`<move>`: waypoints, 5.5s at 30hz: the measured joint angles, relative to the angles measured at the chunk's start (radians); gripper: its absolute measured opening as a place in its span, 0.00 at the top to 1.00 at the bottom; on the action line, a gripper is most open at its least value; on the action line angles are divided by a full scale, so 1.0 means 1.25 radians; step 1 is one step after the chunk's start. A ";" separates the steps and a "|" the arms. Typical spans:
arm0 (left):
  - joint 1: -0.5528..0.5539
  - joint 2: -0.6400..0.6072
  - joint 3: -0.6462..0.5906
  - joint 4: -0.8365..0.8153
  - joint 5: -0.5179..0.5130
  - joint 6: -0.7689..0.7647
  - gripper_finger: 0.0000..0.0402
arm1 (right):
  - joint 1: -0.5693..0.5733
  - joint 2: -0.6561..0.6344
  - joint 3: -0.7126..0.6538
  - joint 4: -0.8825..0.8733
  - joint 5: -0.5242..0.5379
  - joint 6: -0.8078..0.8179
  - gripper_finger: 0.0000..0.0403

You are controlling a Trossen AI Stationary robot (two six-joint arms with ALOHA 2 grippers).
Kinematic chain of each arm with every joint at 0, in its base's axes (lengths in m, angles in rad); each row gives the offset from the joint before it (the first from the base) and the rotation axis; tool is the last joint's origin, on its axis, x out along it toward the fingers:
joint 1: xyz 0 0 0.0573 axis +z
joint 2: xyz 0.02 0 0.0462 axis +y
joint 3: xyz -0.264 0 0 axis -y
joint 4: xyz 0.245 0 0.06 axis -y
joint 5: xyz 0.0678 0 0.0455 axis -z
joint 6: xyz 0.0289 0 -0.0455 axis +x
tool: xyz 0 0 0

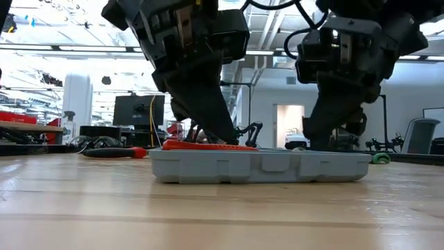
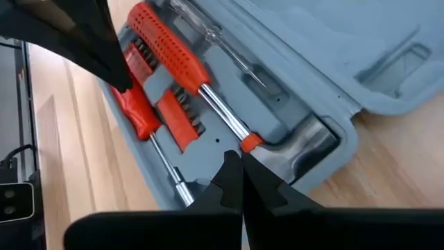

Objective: Prefit tool cases
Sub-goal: Put the orange hammer into the gray prefit tool case, then put the orange hex key set into the gray prefit tool case

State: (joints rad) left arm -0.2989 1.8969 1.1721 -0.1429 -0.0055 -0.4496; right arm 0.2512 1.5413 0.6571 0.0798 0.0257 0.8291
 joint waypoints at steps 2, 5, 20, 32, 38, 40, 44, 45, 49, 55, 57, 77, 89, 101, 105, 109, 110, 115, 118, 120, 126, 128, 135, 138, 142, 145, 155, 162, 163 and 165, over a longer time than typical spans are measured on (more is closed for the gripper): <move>0.000 -0.002 0.000 0.000 -0.019 0.005 1.00 | 0.000 0.010 0.000 0.001 -0.001 0.000 1.00; 0.002 -0.016 0.000 0.003 -0.048 0.018 1.00 | -0.004 0.032 0.000 0.010 -0.015 0.000 1.00; 0.013 -0.026 0.000 -0.049 -0.127 0.043 1.00 | -0.020 0.064 0.001 0.036 -0.031 0.006 1.00; 0.028 0.020 0.002 0.003 -0.100 0.040 1.00 | -0.023 0.064 0.001 0.035 -0.038 0.007 1.00; 0.029 0.075 0.005 0.042 -0.061 0.014 1.00 | -0.029 0.064 0.000 0.036 -0.045 0.009 1.00; 0.029 0.076 0.004 0.049 -0.057 0.015 1.00 | -0.030 0.064 -0.001 0.048 -0.047 0.009 1.00; 0.034 0.076 0.004 0.054 -0.062 0.018 1.00 | -0.029 0.066 0.013 0.055 -0.046 0.000 1.00; 0.035 0.076 0.004 0.055 -0.060 0.018 1.00 | -0.029 0.067 0.017 0.055 -0.043 -0.005 1.00; 0.035 0.076 0.003 0.058 -0.059 0.023 1.00 | -0.044 0.068 0.020 0.009 -0.041 -0.013 1.00; 0.042 0.037 -0.003 0.031 -0.062 0.042 1.00 | -0.064 0.033 0.018 0.012 -0.051 -0.041 1.00; 0.047 0.004 -0.005 0.017 -0.063 0.056 1.00 | -0.068 0.006 0.019 0.023 -0.051 -0.042 1.00; 0.187 -0.346 -0.215 -0.050 -0.185 0.096 1.00 | -0.247 -0.105 0.019 -0.108 -0.001 -0.165 1.00; 0.414 -0.449 -0.503 0.045 0.038 0.109 1.00 | -0.423 0.025 0.020 -0.077 -0.073 -0.172 1.00; 0.429 -0.352 -0.538 0.182 0.147 0.100 1.00 | -0.360 0.146 0.046 0.020 -0.153 -0.112 1.00; 0.427 -0.304 -0.537 0.222 0.160 0.092 1.00 | -0.326 0.131 0.048 0.013 -0.160 -0.094 1.00; 0.428 -0.302 -0.537 0.231 0.157 0.090 1.00 | -0.290 0.124 0.047 0.006 -0.169 -0.072 1.00; 0.428 -0.309 -0.537 0.229 0.154 0.090 1.00 | -0.282 0.123 0.047 0.001 -0.168 -0.066 1.00; 0.429 -0.353 -0.536 0.205 0.148 0.093 1.00 | -0.255 0.122 0.048 -0.034 -0.102 -0.041 1.00; 0.429 -0.379 -0.536 0.182 0.147 0.093 1.00 | -0.254 0.121 0.048 -0.038 -0.096 -0.038 1.00; 0.429 -0.399 -0.536 0.165 0.146 0.093 1.00 | -0.254 0.121 0.048 -0.043 -0.090 -0.035 1.00; 0.429 -0.448 -0.536 0.118 0.110 0.095 1.00 | -0.264 0.054 0.027 -0.060 -0.012 -0.032 1.00; 0.429 -0.466 -0.536 0.116 0.103 0.108 1.00 | -0.280 0.012 0.013 -0.062 -0.011 -0.038 1.00; 0.439 -0.502 -0.486 0.122 0.056 0.192 1.00 | -0.343 -0.103 -0.032 -0.066 0.003 -0.083 0.98; 0.463 -0.477 -0.427 0.116 0.057 0.242 1.00 | -0.370 -0.116 -0.037 -0.074 0.003 -0.109 0.97; 0.501 -0.421 -0.338 0.075 0.059 0.324 1.00 | -0.399 -0.118 -0.037 -0.072 0.003 -0.161 0.96; 0.529 -0.375 -0.276 0.027 0.075 0.379 1.00 | -0.408 -0.118 -0.037 -0.065 0.004 -0.212 0.96; 0.592 -0.323 -0.222 -0.030 0.139 0.361 0.98 | -0.432 -0.118 -0.037 0.096 0.001 -0.432 0.64; 0.597 -0.325 -0.222 -0.060 0.142 0.365 0.84 | -0.511 -0.022 0.040 0.126 -0.029 -0.462 0.43; 0.597 -0.325 -0.222 -0.065 0.141 0.364 0.82 | -0.520 0.001 0.063 0.115 -0.038 -0.455 0.42; 0.598 -0.325 -0.222 -0.073 0.141 0.362 0.77 | -0.531 0.051 0.119 0.067 -0.042 -0.458 0.41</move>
State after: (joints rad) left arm 0.4488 1.4906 0.8944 -0.2336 0.1711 0.0025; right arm -0.4129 1.6051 0.8059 0.1638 -0.0269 0.2570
